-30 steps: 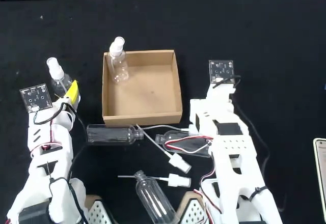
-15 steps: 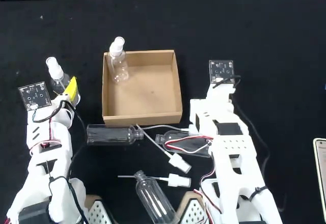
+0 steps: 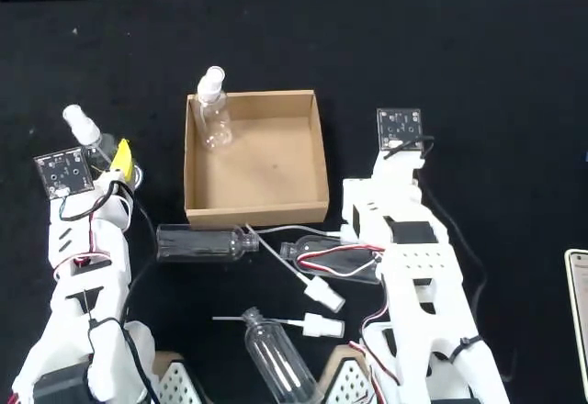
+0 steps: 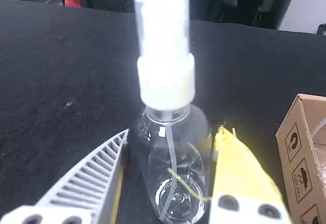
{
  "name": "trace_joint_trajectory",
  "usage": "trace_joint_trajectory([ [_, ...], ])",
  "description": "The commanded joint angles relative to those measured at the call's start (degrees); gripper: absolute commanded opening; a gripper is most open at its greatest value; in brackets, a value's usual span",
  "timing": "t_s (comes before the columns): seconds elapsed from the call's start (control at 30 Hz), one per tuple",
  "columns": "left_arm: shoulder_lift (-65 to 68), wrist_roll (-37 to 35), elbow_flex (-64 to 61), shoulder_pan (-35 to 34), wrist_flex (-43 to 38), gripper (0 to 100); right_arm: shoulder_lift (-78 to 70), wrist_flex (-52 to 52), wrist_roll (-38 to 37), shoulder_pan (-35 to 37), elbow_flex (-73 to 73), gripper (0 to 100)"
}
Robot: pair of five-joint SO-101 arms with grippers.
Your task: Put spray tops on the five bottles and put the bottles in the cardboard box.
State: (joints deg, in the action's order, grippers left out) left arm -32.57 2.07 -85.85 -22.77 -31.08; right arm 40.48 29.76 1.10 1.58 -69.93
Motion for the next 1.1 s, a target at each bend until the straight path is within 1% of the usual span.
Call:
trace_joint_trajectory([
  [0.0, 0.09, 0.44, 2.59, 0.57, -0.97, 22, 2.95, 0.0, -0.26, 0.7, 1.71, 20.8],
  [0.23, 0.09, 0.44, 2.59, 0.75, -0.97, 22, 2.95, 0.0, -0.26, 0.7, 1.63, 20.8],
  [0.5, -0.62, 0.44, 0.66, 6.81, -0.97, 22, 2.95, 0.0, -0.26, 0.7, 1.63, 20.8],
  [0.63, -0.62, 0.44, 0.66, 6.99, -0.97, 21, 2.95, 0.0, -0.26, 0.7, 1.63, 20.8],
  [0.77, -0.62, 0.44, 0.66, 7.08, -1.05, 15, 2.95, 0.0, -0.26, 0.7, 1.63, 20.8],
  [0.97, -1.23, 0.44, 1.01, 6.81, -1.05, 14, 2.95, 0.0, -0.26, 0.7, 1.63, 20.8],
  [1.07, -6.15, 0.44, 0.31, 6.81, -0.35, 14, 2.95, 0.0, -0.26, 0.7, 1.63, 20.8],
])
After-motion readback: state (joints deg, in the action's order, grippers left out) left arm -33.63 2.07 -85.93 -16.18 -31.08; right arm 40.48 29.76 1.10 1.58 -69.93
